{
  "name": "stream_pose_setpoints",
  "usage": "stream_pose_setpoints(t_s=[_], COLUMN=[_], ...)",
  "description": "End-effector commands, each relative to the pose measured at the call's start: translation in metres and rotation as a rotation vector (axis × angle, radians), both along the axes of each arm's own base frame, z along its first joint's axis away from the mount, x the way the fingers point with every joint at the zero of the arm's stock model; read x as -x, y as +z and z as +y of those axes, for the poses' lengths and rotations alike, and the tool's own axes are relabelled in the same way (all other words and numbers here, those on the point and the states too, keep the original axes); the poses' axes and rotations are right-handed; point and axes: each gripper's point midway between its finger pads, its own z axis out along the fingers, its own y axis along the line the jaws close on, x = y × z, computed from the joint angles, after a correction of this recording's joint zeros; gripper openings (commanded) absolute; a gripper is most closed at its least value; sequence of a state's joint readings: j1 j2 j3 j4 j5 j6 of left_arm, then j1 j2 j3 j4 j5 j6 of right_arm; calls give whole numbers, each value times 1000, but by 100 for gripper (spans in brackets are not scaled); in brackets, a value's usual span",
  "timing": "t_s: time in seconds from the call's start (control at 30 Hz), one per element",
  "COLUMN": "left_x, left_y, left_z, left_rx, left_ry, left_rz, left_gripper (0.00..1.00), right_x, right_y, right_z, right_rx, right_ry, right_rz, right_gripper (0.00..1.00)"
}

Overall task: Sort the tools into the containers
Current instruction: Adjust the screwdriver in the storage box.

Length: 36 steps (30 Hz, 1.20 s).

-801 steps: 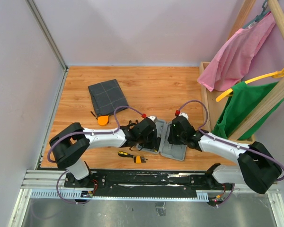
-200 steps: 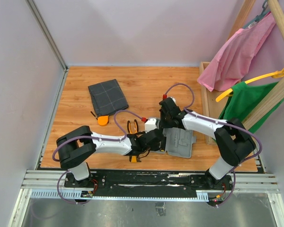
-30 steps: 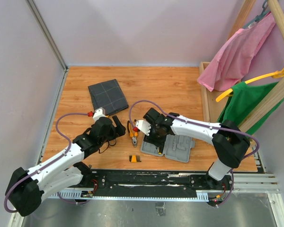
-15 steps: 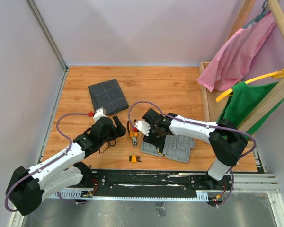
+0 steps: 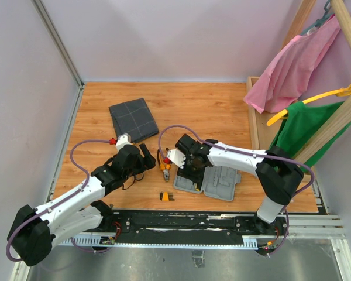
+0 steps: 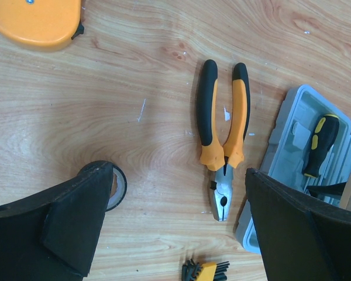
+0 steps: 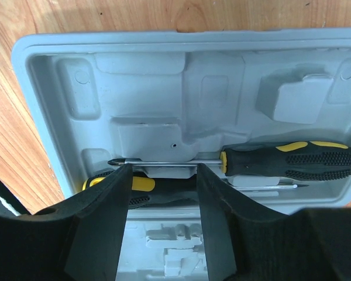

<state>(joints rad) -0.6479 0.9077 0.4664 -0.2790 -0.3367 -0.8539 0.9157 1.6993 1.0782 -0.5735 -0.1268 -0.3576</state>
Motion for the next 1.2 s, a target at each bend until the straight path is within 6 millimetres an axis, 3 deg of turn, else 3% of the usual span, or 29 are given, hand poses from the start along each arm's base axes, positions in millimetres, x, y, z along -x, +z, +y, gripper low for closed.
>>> stream_pose_setpoints(t_s=[0.0, 0.17, 0.27, 0.5, 0.6, 0.7, 0.8, 0.97, 1.17], left_x=[-3, -4, -4, -5, -6, -8, -10, -7, 5], left_y=[4, 4, 4, 12, 18, 23, 27, 25, 21], left_z=[3, 4, 5, 4, 2, 0, -8, -34, -74], left_rx=[-1, -7, -15, -30, -39, -57, -59, -37, -32], left_ry=[14, 16, 15, -25, -51, -85, -131, -225, -326], left_rz=[-15, -16, -17, -48, -70, -89, -96, -81, -71], left_gripper=[98, 98, 98, 98, 97, 93, 88, 80, 76], right_x=[16, 17, 18, 3, -15, -41, -68, -84, -92], right_y=[-41, -44, -35, 30, 54, 67, 67, 56, 42], right_z=[-26, -26, -18, 23, 25, 12, -13, -32, -27], right_rx=[153, 153, 113, -191, -309, -376, -344, -255, -220], right_ry=[-23, -40, -46, -122, -242, -423, -656, -882, -955], right_rz=[72, 82, 88, 60, 39, 10, -47, 51, 80], right_gripper=[49, 48, 48, 49, 50, 49, 47, 42, 36])
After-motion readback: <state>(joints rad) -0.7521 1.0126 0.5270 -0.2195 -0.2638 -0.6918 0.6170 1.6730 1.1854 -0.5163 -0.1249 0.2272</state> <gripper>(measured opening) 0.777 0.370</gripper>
